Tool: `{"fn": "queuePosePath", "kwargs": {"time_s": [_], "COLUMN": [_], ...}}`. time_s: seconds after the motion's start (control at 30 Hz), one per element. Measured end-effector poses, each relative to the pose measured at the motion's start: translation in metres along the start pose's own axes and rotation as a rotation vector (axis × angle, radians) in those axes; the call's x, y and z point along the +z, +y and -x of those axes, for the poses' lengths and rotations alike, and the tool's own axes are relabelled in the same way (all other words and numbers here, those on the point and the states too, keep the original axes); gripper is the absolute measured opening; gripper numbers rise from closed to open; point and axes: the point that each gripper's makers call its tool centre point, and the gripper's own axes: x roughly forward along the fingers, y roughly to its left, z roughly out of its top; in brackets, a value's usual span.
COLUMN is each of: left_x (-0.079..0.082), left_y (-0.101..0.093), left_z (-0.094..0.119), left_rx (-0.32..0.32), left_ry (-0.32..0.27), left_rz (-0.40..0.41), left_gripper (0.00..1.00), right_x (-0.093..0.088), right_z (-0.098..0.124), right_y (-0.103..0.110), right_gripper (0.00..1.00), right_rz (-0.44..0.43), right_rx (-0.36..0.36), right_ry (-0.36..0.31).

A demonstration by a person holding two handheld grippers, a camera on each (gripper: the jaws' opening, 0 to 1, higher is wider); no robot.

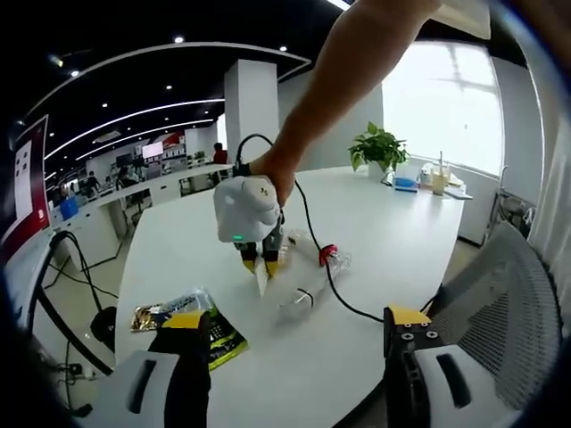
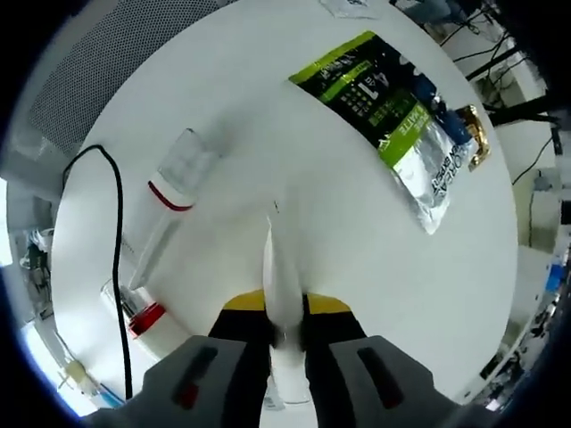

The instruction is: Arrange the skincare products in the storage area until every visible bottle or jar stands upright without overlapping.

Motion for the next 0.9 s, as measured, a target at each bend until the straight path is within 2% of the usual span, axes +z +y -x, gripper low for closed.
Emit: {"fn": "queuePosePath", "kwargs": {"time_s": [0.2, 0.5, 0.63, 0.73, 0.9], "left_x": [0.002, 0.004, 0.005, 0.008, 0.013], "left_y": [0.000, -0.002, -0.003, -0.005, -0.006], "left_z": [0.000, 0.001, 0.001, 0.002, 0.003], "left_rx": [0.003, -0.005, -0.014, -0.023, -0.040], "left_ry": [-0.007, -0.018, -0.020, -0.035, -0.054], "left_rz": [-0.007, -0.013, -0.011, -0.009, 0.007], "left_gripper": [0.82, 0.82, 0.82, 0.82, 0.83], "right_x": [0.001, -0.009, -0.008, -0.005, -0.002], "right_z": [0.014, 0.055, 0.083, 0.109, 0.148], "right_y": [-0.018, -0.037, -0.041, -0.044, -0.038], "right_gripper": [0.10, 0.09, 0.09, 0.09, 0.09], "right_rz": [-0.105, -0.296, -0.397, -0.455, -0.587], "right_rx": [-0.096, -0.266, -0.357, -0.453, -0.565], "right_ry": [-0.035, -0.086, -0.139, -0.186, -0.279]}}
